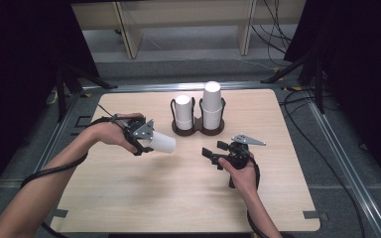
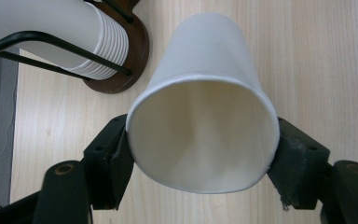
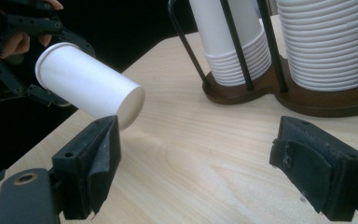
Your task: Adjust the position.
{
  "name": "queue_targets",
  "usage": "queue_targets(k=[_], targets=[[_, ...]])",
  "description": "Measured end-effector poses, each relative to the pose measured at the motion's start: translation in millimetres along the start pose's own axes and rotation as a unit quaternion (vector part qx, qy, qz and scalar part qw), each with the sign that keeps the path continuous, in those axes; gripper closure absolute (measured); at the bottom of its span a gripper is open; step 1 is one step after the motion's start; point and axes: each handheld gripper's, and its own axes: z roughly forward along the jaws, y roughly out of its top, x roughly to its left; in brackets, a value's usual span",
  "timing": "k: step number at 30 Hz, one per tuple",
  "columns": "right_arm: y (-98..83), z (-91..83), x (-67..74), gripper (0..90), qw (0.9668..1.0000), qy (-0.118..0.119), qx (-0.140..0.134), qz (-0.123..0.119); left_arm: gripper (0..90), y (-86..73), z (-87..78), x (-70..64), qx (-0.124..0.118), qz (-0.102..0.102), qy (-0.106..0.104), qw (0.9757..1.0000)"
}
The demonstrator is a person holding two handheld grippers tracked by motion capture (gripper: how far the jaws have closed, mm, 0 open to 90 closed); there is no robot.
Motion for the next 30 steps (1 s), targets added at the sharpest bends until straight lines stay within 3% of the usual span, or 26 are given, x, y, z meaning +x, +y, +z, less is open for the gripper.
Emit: queue_targets(k=[3,6,7,9,10,13,16,21,22,24,27,28,29,30], targets=[[-0.7,2.4,2.8,15.7,0.9997,-0.010,0.007,-0.022,30.1,1.9,-0.8,0.6,0.006,0.008,-0.002,0.9999],[-1.0,3.6,5.1,15.8,0.9995,-0.006,0.016,-0.026,30.1,5.2,-1.5,0.9,0.011,0.020,-0.004,0.9997],[-1.5,5.6,6.3,15.8,0.9988,-0.007,0.017,-0.046,30.2,7.2,-1.5,0.5,0.017,0.025,-0.007,0.9995],[-1.8,5.9,8.5,15.9,0.9986,-0.009,0.025,-0.045,30.2,8.3,-1.3,1.2,0.020,0.031,-0.008,0.9993],[-2.1,7.2,10.7,16.4,0.9969,-0.014,0.033,-0.070,30.3,9.5,-1.3,1.6,0.027,0.036,-0.008,0.9990],[-2.3,8.7,12.3,17.1,0.9955,-0.014,0.039,-0.086,30.2,10.4,-1.9,1.8,0.035,0.039,-0.007,0.9986],[-2.3,11.7,14.6,16.7,0.9907,-0.013,0.052,-0.125,30.3,12.3,-2.2,2.3,0.042,0.041,-0.016,0.9981],[-2.5,13.1,18.4,16.7,0.9856,-0.016,0.062,-0.156,30.3,14.3,-1.8,2.2,0.050,0.047,-0.024,0.9973],[-3.0,12.4,21.2,16.7,0.9862,-0.014,0.072,-0.148,30.3,14.8,-1.6,2.0,0.052,0.049,-0.026,0.9971],[-2.3,13.1,20.6,16.7,0.9796,-0.019,0.074,-0.186,30.3,15.6,-1.1,1.4,0.054,0.049,-0.028,0.9969],[-3.6,15.0,22.6,16.8,0.9755,-0.012,0.079,-0.205,30.4,16.9,-0.7,1.2,0.063,0.054,-0.031,0.9961],[-4.7,15.8,24.1,16.8,0.9763,-0.010,0.079,-0.201,30.4,17.4,-0.8,1.4,0.065,0.055,-0.033,0.9958],[-4.6,16.1,24.9,16.8,0.9730,-0.012,0.085,-0.214,30.4,18.2,-0.9,1.5,0.070,0.059,-0.035,0.9952],[-5.2,16.8,25.7,16.8,0.9728,-0.009,0.086,-0.215,30.4,18.2,-0.9,1.5,0.070,0.059,-0.035,0.9952]])
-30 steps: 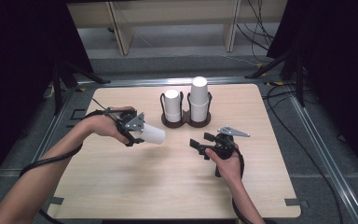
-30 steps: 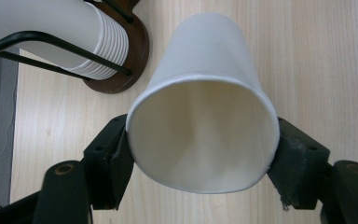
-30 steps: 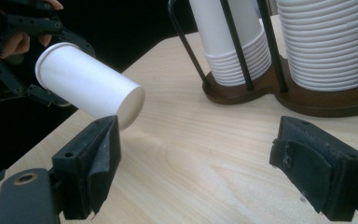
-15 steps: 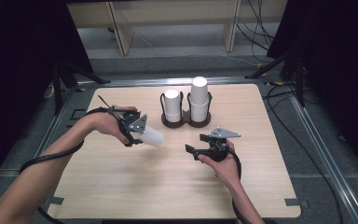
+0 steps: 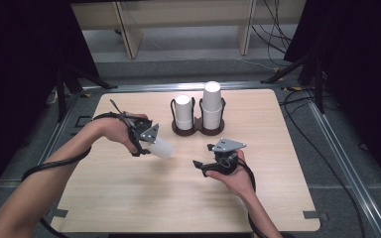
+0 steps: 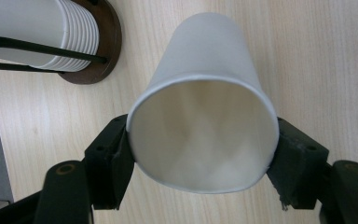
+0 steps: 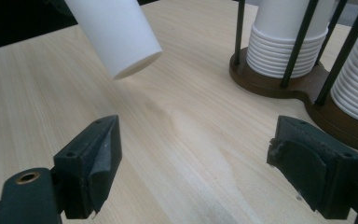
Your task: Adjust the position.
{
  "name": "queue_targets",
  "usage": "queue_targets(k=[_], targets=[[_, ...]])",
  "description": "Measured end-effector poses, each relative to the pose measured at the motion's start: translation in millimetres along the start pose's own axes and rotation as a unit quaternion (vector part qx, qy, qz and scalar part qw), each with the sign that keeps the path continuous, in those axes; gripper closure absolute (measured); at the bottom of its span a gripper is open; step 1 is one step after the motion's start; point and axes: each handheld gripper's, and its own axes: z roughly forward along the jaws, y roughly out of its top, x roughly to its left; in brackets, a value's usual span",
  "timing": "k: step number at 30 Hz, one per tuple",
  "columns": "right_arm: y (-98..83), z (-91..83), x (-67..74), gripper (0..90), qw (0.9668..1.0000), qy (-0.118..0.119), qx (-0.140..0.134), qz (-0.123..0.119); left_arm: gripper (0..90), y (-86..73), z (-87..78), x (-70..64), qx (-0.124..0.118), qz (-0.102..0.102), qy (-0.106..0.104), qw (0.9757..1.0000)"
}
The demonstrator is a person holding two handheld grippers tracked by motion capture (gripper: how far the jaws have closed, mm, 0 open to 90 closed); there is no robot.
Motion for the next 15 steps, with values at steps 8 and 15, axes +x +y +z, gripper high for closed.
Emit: queue_targets(k=[8,15], targets=[[1.9,2.9,4.9,16.8,0.9998,0.005,0.003,-0.018,30.5,4.0,-0.2,0.3,0.017,0.011,-0.010,0.9997],[4.5,6.2,8.1,16.7,0.9994,0.010,0.003,-0.032,30.5,7.6,-0.4,1.1,0.031,0.020,-0.012,0.9993]])
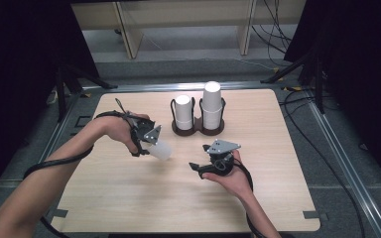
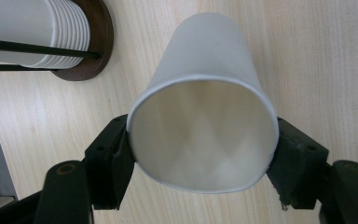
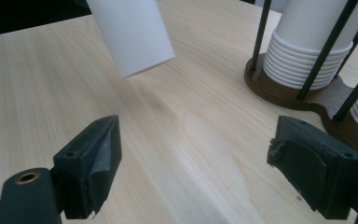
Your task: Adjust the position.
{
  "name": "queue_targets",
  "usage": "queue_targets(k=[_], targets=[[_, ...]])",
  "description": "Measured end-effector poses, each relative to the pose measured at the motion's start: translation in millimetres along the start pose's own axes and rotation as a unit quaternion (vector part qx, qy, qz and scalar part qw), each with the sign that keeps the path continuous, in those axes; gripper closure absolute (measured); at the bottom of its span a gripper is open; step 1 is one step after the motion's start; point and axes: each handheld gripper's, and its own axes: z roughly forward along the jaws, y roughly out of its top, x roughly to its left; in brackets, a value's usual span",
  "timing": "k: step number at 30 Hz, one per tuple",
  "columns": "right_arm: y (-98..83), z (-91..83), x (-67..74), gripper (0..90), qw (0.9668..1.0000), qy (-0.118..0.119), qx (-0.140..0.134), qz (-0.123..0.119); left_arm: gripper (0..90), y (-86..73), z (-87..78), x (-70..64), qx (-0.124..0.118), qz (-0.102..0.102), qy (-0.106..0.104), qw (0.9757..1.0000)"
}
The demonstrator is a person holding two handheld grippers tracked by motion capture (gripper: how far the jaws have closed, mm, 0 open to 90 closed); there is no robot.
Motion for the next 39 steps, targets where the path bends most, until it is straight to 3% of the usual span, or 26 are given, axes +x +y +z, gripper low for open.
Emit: queue_targets(k=[11,13,14,17,20,22,23,28,29,31,32,33,34,37,38,39], targets=[[2.8,5.0,4.7,16.6,0.9999,0.007,0.002,-0.011,30.6,1.6,0.1,0.7,0.021,0.009,-0.011,0.9997],[3.0,5.1,5.2,16.5,0.9999,0.007,0.001,-0.012,30.6,2.4,-1.3,2.8,0.039,0.026,-0.012,0.9988],[2.9,5.0,5.6,16.5,0.9999,0.008,0.001,-0.012,30.6,2.3,-0.1,0.9,0.028,0.012,-0.012,0.9995],[3.0,4.5,5.0,16.4,0.9998,0.005,0.000,-0.018,30.7,3.7,-1.2,1.7,0.035,0.021,-0.016,0.9990],[2.9,4.5,5.0,16.4,0.9998,0.004,-0.002,-0.018,30.7,4.9,-1.6,1.1,0.033,0.018,-0.018,0.9991],[2.2,4.1,6.7,16.4,1.0000,0.007,0.002,-0.006,30.7,5.2,-2.3,1.2,0.035,0.019,-0.018,0.9991],[1.7,5.7,6.4,16.4,0.9999,0.007,-0.004,-0.015,30.7,5.3,-2.7,1.2,0.036,0.021,-0.018,0.9990],[-0.2,3.8,6.9,16.4,0.9999,0.010,0.001,-0.012,30.7,4.6,-3.6,1.3,0.045,0.024,-0.021,0.9985],[-0.3,3.4,6.9,16.4,0.9999,0.010,0.001,-0.011,30.7,4.6,-4.5,2.5,0.054,0.034,-0.022,0.9977],[-0.8,4.1,6.4,16.4,0.9998,0.020,-0.005,-0.005,30.7,3.9,-3.8,1.7,0.048,0.024,-0.023,0.9983],[-0.7,2.7,7.0,16.4,0.9999,0.014,0.002,0.000,30.7,3.8,-4.0,2.3,0.050,0.025,-0.024,0.9982],[-0.5,2.5,4.6,16.4,0.9998,0.003,-0.008,-0.016,30.7,4.1,-4.6,3.4,0.057,0.033,-0.025,0.9975],[-0.7,2.0,4.9,16.4,0.9999,0.008,-0.004,-0.007,30.7,4.4,-5.4,4.7,0.063,0.040,-0.026,0.9969],[-1.0,0.3,3.9,16.4,1.0000,0.001,-0.007,-0.005,30.8,4.8,-5.9,4.7,0.068,0.043,-0.026,0.9964],[-1.3,0.8,3.5,16.4,0.9999,0.010,-0.013,-0.003,30.8,4.7,-5.2,3.0,0.059,0.033,-0.027,0.9973],[-1.1,-1.6,4.0,16.4,1.0000,-0.001,-0.008,-0.003,30.8,4.8,-5.2,2.6,0.058,0.031,-0.028,0.9974]])
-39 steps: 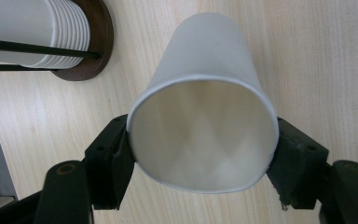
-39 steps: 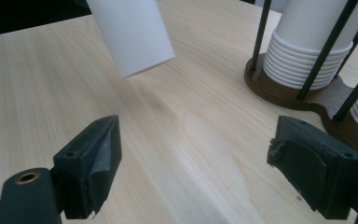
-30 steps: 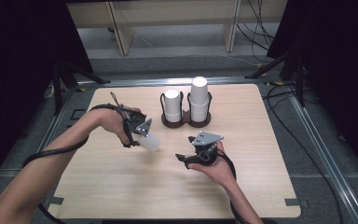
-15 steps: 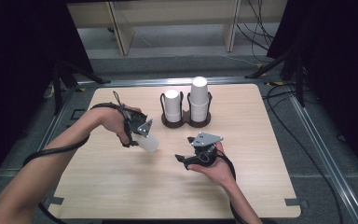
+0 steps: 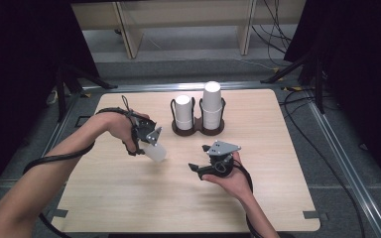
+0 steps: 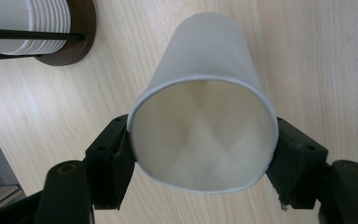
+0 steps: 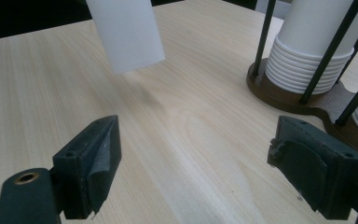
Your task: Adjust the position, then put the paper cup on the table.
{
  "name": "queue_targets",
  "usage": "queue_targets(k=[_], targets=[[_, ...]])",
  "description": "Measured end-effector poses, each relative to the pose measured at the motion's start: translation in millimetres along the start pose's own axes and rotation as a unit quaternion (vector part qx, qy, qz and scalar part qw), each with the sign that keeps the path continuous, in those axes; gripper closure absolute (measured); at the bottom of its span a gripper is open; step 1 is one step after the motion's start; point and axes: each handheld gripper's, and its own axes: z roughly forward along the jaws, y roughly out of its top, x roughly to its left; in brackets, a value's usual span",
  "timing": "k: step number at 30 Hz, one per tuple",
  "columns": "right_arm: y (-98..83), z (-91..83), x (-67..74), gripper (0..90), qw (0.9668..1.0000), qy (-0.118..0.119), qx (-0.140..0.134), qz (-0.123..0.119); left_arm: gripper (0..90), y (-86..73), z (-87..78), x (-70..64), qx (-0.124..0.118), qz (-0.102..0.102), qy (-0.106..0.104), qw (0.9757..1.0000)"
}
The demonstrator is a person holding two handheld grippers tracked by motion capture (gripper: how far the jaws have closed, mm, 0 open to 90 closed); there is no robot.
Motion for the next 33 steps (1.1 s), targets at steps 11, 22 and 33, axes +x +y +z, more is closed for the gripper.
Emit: queue_targets(k=[11,22,33], targets=[[-0.6,-2.5,-1.8,16.3,1.0000,-0.002,-0.005,0.002,30.9,0.7,-4.5,0.1,0.018,0.013,-0.002,0.9998],[0.6,1.1,-1.3,16.2,1.0000,0.005,-0.002,0.000,31.0,-5.2,-6.9,-1.3,0.030,0.003,-0.011,0.9995],[0.2,-1.0,-2.8,16.1,0.9999,0.000,-0.002,-0.012,31.1,-6.8,-6.2,-7.5,0.052,0.011,-0.021,0.9983]])
